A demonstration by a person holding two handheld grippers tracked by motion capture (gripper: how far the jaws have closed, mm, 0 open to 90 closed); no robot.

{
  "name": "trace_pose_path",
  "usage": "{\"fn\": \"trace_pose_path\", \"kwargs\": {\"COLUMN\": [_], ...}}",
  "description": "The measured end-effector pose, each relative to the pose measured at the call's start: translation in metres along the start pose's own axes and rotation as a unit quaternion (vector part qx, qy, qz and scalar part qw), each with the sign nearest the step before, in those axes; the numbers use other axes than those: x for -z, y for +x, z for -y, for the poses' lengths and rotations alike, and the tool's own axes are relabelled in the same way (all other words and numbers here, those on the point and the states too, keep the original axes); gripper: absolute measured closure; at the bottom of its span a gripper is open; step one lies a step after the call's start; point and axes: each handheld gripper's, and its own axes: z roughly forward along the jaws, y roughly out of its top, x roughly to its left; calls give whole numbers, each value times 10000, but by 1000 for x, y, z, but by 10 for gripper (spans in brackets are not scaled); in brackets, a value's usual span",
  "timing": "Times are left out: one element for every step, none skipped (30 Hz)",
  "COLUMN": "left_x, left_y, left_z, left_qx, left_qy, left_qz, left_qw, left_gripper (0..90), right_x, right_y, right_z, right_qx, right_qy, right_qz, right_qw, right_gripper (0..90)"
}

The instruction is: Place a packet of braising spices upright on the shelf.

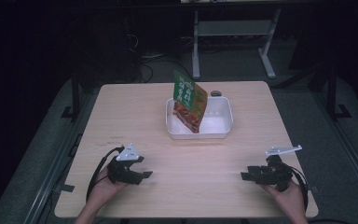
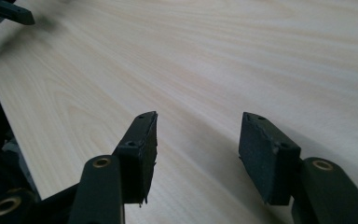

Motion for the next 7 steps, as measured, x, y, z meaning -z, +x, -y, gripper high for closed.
{"fn": "trace_pose_path", "kwargs": {"left_x": [0,-1,-1,-1,-1,-2,-2], "left_y": [0,-1,-1,-1,-2,-2,-3], "left_z": [0,0,-1,-1,-1,-1,-1], "left_qx": [-5,-11,-24,-32,-29,-17,-28], "left_qy": [2,1,7,17,21,5,2], "left_qz": [14,18,24,29,42,45,42], "left_qw": [10000,10000,10000,10000,10000,10000,10000], "left_gripper": [325,322,322,318,318,317,316], "right_x": [-2,-2,-2,-3,-3,-3,-3], "right_y": [3,6,6,10,10,12,13], "right_z": [1,1,1,-1,-1,-2,-3], "right_qx": [10,46,46,100,100,145,185], "right_qy": [1,-16,-16,-112,-112,-140,-143], "right_qz": [-48,-59,-59,-91,-91,-74,-34], "right_qw": [10000,10000,10000,9998,9998,9998,9997], "right_gripper": [455,453,453,449,449,447,443]}}
